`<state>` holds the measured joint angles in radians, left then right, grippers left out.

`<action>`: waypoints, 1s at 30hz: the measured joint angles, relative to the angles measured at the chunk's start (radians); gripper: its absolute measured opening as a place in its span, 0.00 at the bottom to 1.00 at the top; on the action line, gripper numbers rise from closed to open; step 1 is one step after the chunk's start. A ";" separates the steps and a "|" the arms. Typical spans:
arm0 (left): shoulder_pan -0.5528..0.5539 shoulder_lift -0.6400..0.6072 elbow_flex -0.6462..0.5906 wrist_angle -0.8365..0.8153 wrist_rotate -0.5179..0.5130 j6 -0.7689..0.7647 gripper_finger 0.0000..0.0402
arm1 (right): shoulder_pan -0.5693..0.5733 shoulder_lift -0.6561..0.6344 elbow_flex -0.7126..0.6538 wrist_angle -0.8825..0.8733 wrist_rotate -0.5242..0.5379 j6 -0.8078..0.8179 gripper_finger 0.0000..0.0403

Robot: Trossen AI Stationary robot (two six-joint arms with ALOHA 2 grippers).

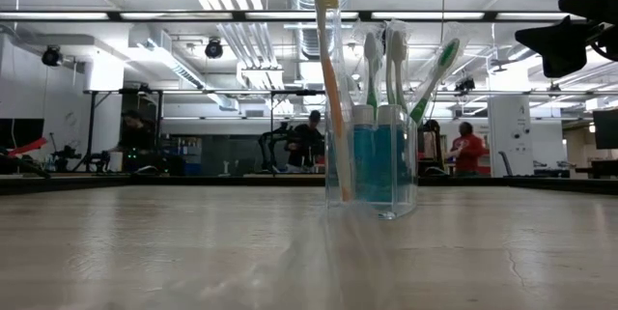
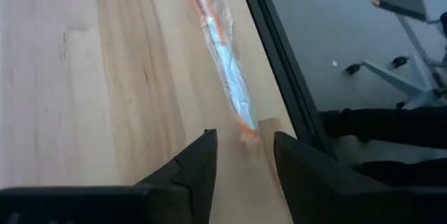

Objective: Pick & Place toothbrushing station
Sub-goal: Put the white orange toothbrush into the front side of the transparent organizer

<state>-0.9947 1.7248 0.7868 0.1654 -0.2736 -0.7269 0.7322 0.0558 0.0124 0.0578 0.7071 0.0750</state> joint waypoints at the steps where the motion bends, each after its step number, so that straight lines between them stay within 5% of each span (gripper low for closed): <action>1: 0.000 0.000 0.000 -0.001 -0.004 0.016 0.36 | 0.000 -0.001 0.000 0.000 0.000 0.000 0.77; 12: 0.016 0.000 -0.002 -0.018 -0.017 0.061 0.02 | 0.000 -0.001 0.000 0.000 0.000 0.000 0.75; 30: 0.120 -0.115 -0.008 -0.257 -0.063 0.035 0.01 | 0.000 -0.001 0.000 0.000 0.000 0.001 0.77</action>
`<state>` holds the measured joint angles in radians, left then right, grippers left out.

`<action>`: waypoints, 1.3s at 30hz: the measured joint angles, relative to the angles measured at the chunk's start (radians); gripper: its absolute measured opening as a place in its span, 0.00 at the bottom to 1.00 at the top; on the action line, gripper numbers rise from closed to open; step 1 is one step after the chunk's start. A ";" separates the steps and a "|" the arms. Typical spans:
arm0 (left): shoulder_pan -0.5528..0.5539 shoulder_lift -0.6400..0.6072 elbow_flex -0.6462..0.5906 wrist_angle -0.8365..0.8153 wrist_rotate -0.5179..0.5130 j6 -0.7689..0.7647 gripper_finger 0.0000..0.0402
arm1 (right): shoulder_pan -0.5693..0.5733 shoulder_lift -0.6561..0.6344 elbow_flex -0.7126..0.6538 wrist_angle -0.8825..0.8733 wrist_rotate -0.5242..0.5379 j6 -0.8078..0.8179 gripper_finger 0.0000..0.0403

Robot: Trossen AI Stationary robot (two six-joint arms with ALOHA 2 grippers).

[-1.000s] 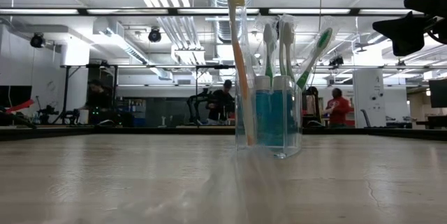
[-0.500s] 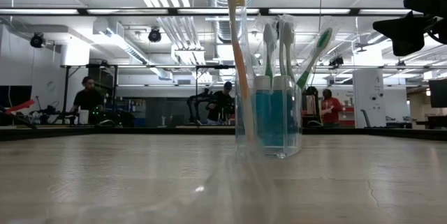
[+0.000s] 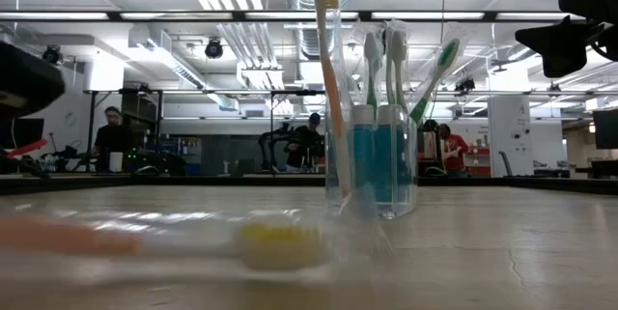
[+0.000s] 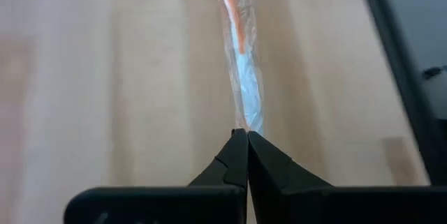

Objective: Pick & Place toothbrushing station
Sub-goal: Put the white orange toothbrush into the front side of the transparent organizer

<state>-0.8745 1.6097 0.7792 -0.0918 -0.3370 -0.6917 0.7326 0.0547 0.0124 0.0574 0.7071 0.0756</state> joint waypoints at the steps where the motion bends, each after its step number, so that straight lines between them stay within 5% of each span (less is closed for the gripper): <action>1: 0.012 -0.009 0.000 -0.018 -0.003 -0.008 0.01 | 0.000 0.000 0.000 0.000 0.000 0.000 0.77; 23: 0.168 -0.176 -0.001 -0.539 -0.024 -0.313 0.02 | 0.000 0.001 0.000 0.000 0.000 -0.004 0.77; 39: 0.169 -0.177 0.004 -0.545 -0.022 -0.333 0.06 | 0.000 0.002 0.000 0.000 0.000 0.000 0.74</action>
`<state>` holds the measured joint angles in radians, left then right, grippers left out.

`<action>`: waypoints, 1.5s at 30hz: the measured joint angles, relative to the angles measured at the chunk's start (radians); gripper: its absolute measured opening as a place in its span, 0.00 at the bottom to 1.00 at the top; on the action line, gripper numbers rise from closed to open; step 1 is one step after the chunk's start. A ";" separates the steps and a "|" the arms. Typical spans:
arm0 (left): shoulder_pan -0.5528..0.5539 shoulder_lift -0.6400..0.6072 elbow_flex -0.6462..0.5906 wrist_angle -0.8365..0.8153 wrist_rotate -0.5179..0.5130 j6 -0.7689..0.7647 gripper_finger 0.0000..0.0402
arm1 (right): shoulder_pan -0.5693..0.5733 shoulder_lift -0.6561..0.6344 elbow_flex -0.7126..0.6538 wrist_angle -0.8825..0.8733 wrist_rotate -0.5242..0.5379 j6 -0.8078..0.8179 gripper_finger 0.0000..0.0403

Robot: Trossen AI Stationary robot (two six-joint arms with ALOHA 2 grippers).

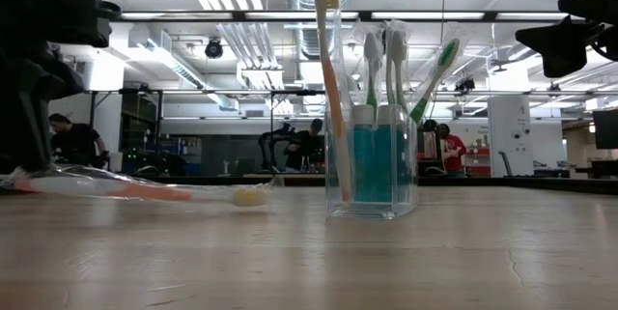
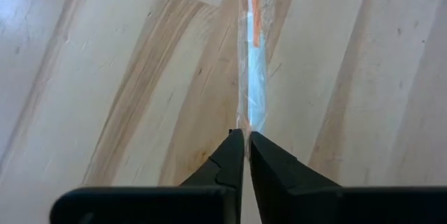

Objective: Pick & Place toothbrushing station
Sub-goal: Put the white orange toothbrush into the front side of the transparent organizer

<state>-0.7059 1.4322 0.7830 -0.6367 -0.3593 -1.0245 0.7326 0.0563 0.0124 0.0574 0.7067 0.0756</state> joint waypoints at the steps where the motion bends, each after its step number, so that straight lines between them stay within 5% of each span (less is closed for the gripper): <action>1: 0.000 0.000 0.000 0.001 0.003 -0.006 0.07 | 0.000 0.000 0.000 0.000 0.000 -0.001 0.74; 18: 0.002 -0.023 0.017 0.099 0.095 -0.098 0.29 | 0.000 0.000 0.000 0.000 0.000 0.000 0.77; 26: 0.051 -0.072 0.097 0.246 -0.137 0.141 0.34 | -0.001 -0.001 0.000 0.000 0.000 -0.001 0.74; 31: 0.153 -0.063 0.165 0.300 -0.159 0.275 0.39 | -0.001 -0.001 0.000 0.000 0.000 0.000 0.74; 45: 0.373 0.077 0.177 0.363 0.123 0.464 0.45 | 0.000 -0.002 0.000 0.000 0.000 -0.004 0.77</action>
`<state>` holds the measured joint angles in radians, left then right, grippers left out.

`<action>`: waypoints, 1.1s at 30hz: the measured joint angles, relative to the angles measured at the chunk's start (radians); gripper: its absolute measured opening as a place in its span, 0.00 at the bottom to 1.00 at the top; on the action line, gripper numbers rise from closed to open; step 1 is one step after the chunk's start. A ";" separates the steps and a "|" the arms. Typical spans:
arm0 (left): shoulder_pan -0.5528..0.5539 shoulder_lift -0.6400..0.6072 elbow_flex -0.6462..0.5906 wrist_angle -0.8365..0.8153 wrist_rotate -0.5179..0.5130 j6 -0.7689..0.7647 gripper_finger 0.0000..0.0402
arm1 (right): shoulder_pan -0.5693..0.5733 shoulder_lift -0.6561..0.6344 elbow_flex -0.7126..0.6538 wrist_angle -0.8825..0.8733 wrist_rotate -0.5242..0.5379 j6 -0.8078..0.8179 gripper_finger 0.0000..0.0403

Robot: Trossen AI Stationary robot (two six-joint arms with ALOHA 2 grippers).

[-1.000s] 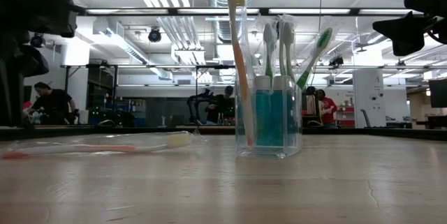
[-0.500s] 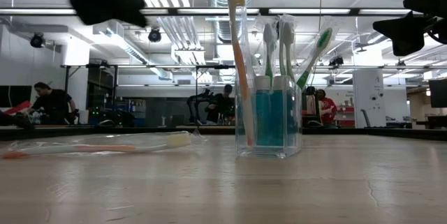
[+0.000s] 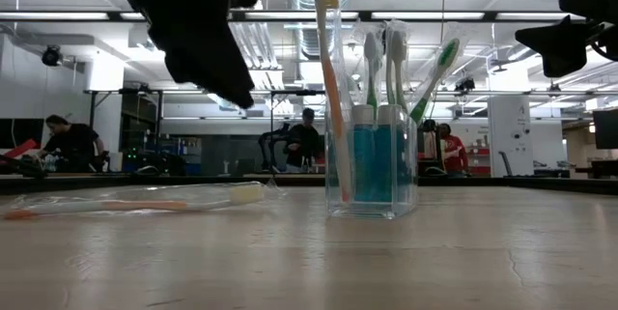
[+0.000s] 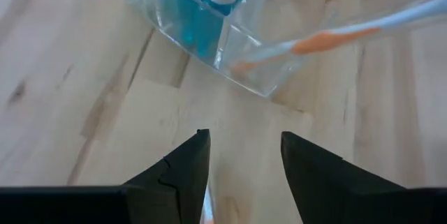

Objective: Pick & Place toothbrushing station
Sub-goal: Put the white orange toothbrush into the front side of the transparent organizer

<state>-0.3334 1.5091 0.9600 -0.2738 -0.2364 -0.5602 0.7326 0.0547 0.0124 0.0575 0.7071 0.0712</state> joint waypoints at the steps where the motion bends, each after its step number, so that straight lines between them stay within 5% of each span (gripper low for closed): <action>1: 0.006 0.013 0.000 0.008 0.010 0.012 0.45 | 0.000 0.000 0.000 0.000 0.000 0.000 0.76; 33: 0.066 0.269 -0.001 0.089 0.095 0.158 0.43 | 0.000 0.000 0.000 0.000 0.000 0.005 0.74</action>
<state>-0.2676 1.7784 0.9592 -0.1844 -0.1414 -0.4025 0.7322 0.0551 0.0125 0.0577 0.7071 0.0757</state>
